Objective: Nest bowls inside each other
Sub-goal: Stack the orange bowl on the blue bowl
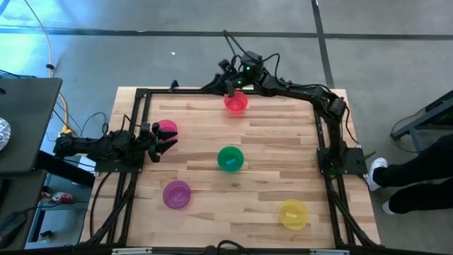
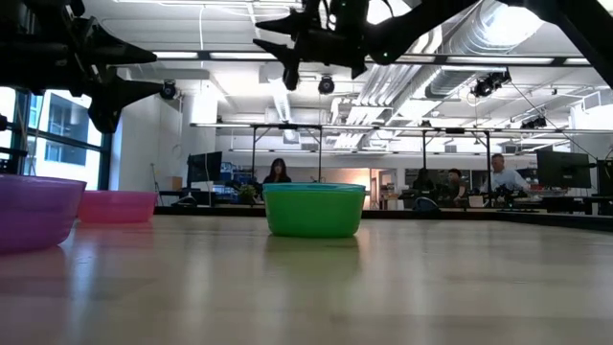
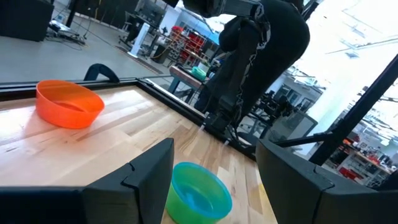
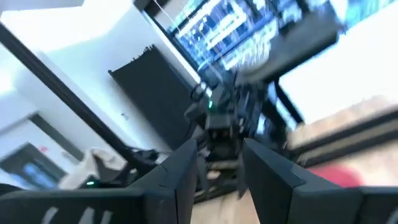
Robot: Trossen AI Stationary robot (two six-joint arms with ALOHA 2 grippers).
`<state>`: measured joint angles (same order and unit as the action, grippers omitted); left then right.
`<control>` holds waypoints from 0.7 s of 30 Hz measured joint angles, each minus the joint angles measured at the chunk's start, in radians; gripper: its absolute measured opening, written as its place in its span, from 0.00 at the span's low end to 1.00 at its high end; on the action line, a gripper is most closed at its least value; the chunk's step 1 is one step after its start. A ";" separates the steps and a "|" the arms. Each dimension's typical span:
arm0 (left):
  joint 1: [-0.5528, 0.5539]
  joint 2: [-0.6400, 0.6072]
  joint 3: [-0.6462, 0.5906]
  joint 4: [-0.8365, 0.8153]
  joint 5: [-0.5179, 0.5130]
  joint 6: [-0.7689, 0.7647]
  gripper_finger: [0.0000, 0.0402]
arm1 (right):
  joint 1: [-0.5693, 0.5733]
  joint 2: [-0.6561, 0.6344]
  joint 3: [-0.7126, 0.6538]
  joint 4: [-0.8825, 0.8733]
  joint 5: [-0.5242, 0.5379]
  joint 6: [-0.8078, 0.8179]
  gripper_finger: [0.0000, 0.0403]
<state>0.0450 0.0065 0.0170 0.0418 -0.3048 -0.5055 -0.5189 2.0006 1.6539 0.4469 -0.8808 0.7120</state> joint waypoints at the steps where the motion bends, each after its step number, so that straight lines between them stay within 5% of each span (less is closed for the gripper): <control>1: 0.000 0.000 0.000 0.000 -0.002 -0.003 0.54 | -0.007 0.000 0.000 0.021 0.007 -0.024 0.30; 9: 0.000 0.000 0.000 0.007 -0.045 -0.043 0.54 | -0.067 0.000 0.000 -0.078 0.010 -0.218 0.30; 14: 0.000 0.000 0.000 0.008 -0.069 -0.061 0.54 | -0.140 0.000 0.000 -0.359 0.031 -0.296 0.30; 21: 0.000 0.000 0.000 0.008 -0.095 -0.060 0.54 | -0.216 0.000 0.000 -0.787 0.188 -0.383 0.30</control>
<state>0.0452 0.0067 0.0170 0.0498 -0.3998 -0.5655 -0.7348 2.0010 1.6542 -0.3397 -0.6933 0.3288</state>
